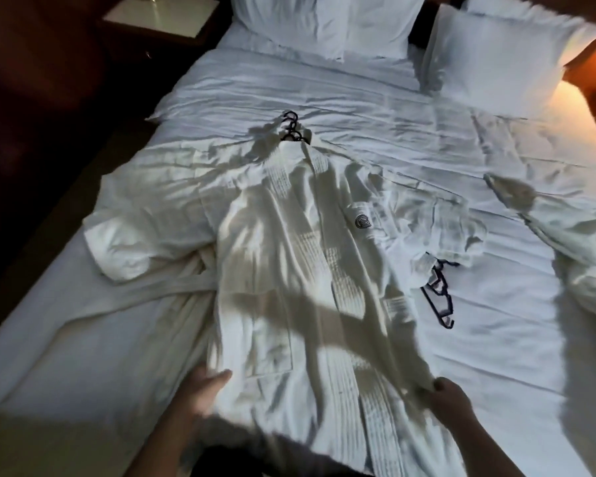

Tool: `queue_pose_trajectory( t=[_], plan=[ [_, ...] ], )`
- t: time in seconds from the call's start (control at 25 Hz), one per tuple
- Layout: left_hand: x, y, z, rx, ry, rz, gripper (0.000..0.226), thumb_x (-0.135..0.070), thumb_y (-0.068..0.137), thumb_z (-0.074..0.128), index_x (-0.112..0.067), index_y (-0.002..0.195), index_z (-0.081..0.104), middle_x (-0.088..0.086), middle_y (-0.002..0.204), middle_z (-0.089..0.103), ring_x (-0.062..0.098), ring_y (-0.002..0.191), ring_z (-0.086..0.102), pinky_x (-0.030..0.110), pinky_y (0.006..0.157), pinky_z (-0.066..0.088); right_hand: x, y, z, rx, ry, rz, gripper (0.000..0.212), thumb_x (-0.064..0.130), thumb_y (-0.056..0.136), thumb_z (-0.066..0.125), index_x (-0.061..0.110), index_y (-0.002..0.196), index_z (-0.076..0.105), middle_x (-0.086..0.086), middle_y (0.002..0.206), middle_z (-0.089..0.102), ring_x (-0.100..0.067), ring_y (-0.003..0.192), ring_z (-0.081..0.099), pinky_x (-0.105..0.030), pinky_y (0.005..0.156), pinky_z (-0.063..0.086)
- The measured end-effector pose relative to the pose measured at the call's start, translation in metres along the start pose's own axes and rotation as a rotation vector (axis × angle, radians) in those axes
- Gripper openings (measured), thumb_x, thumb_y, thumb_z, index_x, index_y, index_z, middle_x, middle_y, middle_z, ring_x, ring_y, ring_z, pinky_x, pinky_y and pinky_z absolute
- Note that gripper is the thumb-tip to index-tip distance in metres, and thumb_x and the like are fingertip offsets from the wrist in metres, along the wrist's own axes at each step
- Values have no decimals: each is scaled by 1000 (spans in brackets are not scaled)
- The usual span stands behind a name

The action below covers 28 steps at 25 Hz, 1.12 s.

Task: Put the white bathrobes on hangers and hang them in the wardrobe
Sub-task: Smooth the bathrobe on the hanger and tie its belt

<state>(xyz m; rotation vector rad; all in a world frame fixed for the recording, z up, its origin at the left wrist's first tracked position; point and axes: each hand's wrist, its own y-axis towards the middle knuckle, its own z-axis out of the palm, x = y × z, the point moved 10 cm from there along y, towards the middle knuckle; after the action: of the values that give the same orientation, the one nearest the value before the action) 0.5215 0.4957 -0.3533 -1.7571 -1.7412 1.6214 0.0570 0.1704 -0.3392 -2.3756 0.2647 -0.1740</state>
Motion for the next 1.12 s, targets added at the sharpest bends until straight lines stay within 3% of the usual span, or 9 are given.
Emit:
queue_pose_trajectory(
  t=[0.16, 0.28, 0.36, 0.56, 0.68, 0.76, 0.88, 1.0, 1.12],
  plan=[
    [27, -21, -37, -170, -77, -6, 28, -27, 81, 82, -2, 89, 70, 10, 64, 67, 26, 57, 61, 37, 54, 50, -9, -9, -30, -34, 236, -96, 40, 50, 78, 67, 10, 76, 64, 0, 68, 69, -22, 68, 65, -36, 71, 46],
    [46, -37, -42, -316, 199, -108, 35, -14, 72, 76, -5, 104, 66, 27, 100, 70, 43, 91, 68, 51, 80, 55, -52, -36, -25, 87, 481, 16, 20, 25, 87, 73, 10, 93, 60, -15, 79, 61, -25, 65, 56, -31, 60, 37],
    [41, -66, -36, -415, 242, -129, 34, 1, 72, 73, -6, 104, 63, 30, 108, 65, 48, 105, 63, 48, 90, 51, -84, -53, -10, 181, 525, 142, 29, 18, 90, 67, 22, 114, 51, -14, 94, 66, -26, 67, 58, -28, 60, 33],
    [34, -105, 126, 147, 356, 88, 26, -14, 88, 62, -37, 86, 73, -10, 90, 74, 15, 96, 71, 27, 82, 51, -128, -36, 1, 217, 532, 182, 62, 7, 86, 65, 23, 143, 47, -10, 110, 65, -27, 81, 60, -31, 66, 43],
    [25, -141, 226, 490, 384, 69, 22, -35, 94, 60, -49, 111, 67, -22, 111, 71, -8, 102, 64, 15, 86, 49, -118, -24, -6, 224, 616, 116, 84, 13, 62, 74, 14, 142, 51, -16, 133, 59, -27, 102, 61, -36, 84, 48],
    [19, -154, 275, 603, 233, -12, 27, -33, 99, 61, -33, 126, 60, -15, 123, 65, -2, 112, 61, 22, 92, 52, -112, -22, -3, 288, 709, 123, 84, 17, 53, 73, 24, 134, 51, -15, 124, 62, -20, 92, 60, -32, 72, 44],
    [19, -154, 314, 558, 38, -139, 23, -29, 97, 69, -18, 117, 63, -5, 114, 64, 11, 109, 63, 26, 83, 54, -106, -7, -4, 287, 687, 51, 77, 13, 64, 70, 16, 140, 55, -13, 114, 65, -17, 82, 57, -26, 68, 42],
    [12, -147, 316, 437, 81, 13, 6, -28, 85, 73, -29, 80, 71, -8, 78, 69, 11, 80, 63, 30, 75, 49, -104, 5, 8, 387, 656, -8, 84, 0, 69, 69, 7, 149, 44, -12, 118, 66, -22, 95, 60, -28, 77, 45],
    [26, -140, 287, 195, -52, 60, 17, -12, 94, 65, -22, 83, 72, -5, 71, 72, 8, 70, 64, 29, 70, 48, -102, 0, 5, 557, 691, -17, 62, 13, 53, 73, 2, 114, 69, -4, 80, 71, -17, 70, 61, -29, 68, 43]
  ],
)
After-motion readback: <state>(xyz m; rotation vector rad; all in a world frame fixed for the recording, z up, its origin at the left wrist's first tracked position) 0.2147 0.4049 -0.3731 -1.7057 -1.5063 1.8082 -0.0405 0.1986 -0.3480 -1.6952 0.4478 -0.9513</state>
